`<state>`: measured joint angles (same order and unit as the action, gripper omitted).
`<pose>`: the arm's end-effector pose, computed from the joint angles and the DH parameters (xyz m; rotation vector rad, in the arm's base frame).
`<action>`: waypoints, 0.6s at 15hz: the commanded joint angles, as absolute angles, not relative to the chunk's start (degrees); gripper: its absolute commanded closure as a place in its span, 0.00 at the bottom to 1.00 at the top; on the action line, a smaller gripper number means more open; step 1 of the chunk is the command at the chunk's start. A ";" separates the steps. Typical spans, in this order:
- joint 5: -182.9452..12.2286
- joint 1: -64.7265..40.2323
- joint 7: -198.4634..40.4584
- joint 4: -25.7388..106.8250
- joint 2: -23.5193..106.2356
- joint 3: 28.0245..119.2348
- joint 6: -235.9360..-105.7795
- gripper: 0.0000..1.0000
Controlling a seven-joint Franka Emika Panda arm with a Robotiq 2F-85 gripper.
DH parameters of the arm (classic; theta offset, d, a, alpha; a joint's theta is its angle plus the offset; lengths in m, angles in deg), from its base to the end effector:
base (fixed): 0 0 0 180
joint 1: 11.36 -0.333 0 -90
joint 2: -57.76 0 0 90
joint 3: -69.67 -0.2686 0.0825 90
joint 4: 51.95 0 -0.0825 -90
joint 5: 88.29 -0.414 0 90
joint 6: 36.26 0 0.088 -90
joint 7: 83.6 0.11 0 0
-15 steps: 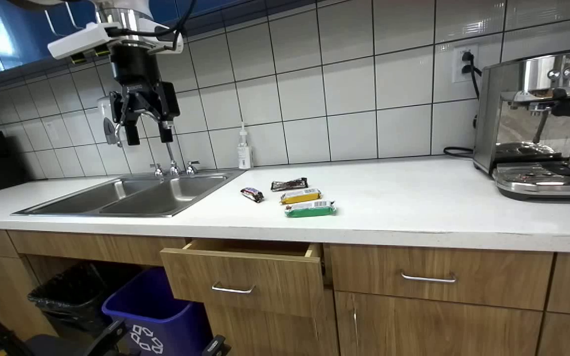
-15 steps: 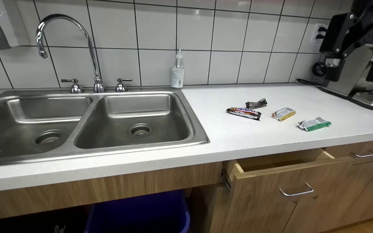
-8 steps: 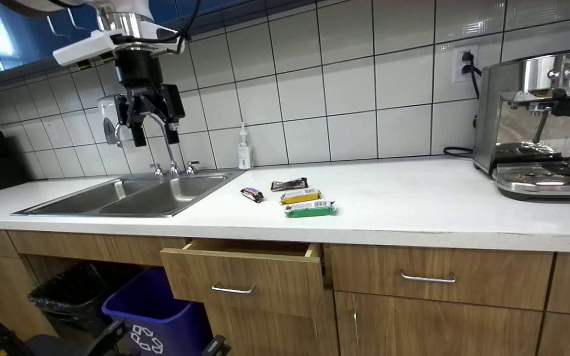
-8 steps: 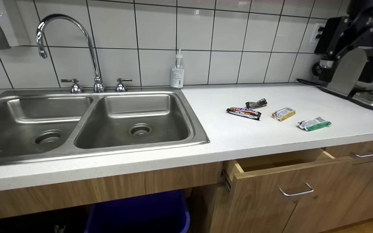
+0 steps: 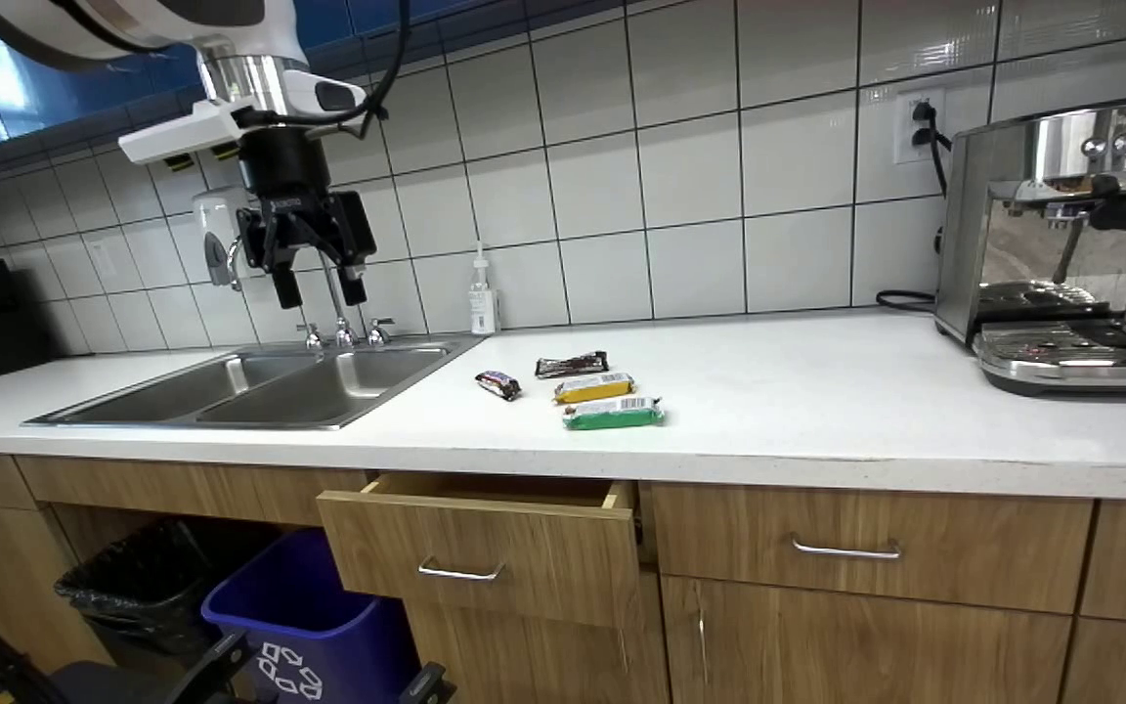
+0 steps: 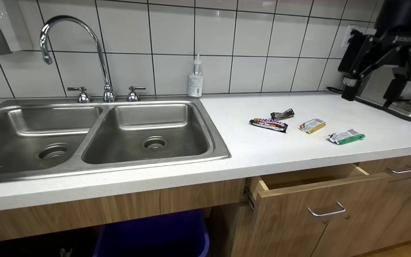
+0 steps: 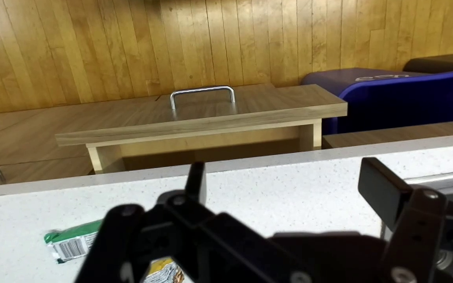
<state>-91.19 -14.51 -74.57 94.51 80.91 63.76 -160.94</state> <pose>0.4468 0.0700 0.3452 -3.1360 0.0559 -0.0346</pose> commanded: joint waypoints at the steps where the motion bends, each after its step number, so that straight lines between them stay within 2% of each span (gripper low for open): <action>1: -89.73 -14.32 -73.18 95.85 79.99 62.94 -163.53 0.00; 9: -88.43 -13.88 -73.26 97.45 76.02 63.33 -167.90 0.00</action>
